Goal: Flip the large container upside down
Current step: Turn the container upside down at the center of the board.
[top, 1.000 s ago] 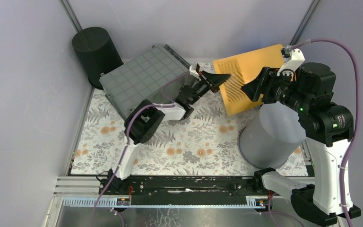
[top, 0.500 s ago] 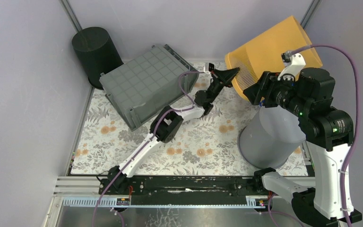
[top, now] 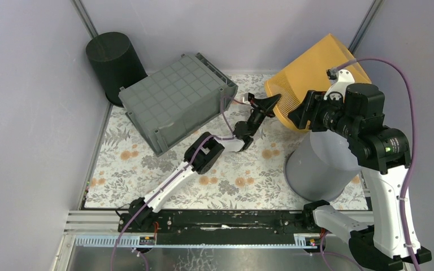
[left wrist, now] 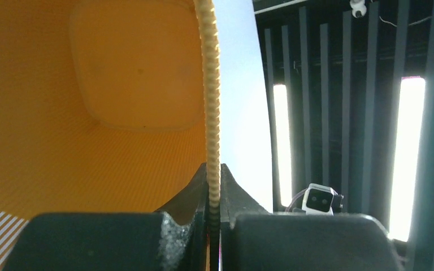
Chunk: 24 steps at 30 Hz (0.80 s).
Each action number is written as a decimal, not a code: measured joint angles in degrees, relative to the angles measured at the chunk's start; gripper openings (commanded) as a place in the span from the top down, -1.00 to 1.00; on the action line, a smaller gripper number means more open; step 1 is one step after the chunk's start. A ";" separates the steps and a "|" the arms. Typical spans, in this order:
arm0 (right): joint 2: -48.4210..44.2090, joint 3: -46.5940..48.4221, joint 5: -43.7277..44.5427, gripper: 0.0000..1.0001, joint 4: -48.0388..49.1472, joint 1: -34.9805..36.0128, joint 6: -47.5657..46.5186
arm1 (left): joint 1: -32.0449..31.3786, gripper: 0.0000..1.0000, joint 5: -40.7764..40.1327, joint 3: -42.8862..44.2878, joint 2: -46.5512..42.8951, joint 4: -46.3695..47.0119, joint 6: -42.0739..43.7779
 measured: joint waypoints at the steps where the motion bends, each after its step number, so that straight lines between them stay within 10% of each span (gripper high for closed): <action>1: -0.13 -0.28 0.00 -0.28 0.00 0.00 -0.02 | -0.09 0.99 -0.15 -1.68 -0.72 0.37 -0.39; 11: -1.60 -2.60 -0.04 -0.28 1.20 0.00 0.04 | -0.61 0.40 -0.31 -36.87 -16.33 1.66 -3.39; 18: -1.70 -6.75 -0.24 -0.28 3.04 0.00 0.26 | -0.83 -0.48 1.03 -41.05 -17.42 1.44 -4.66; 24: -1.70 -9.40 -0.24 -0.28 4.04 0.00 0.28 | -1.11 -0.57 3.30 -46.16 -19.37 1.38 -4.24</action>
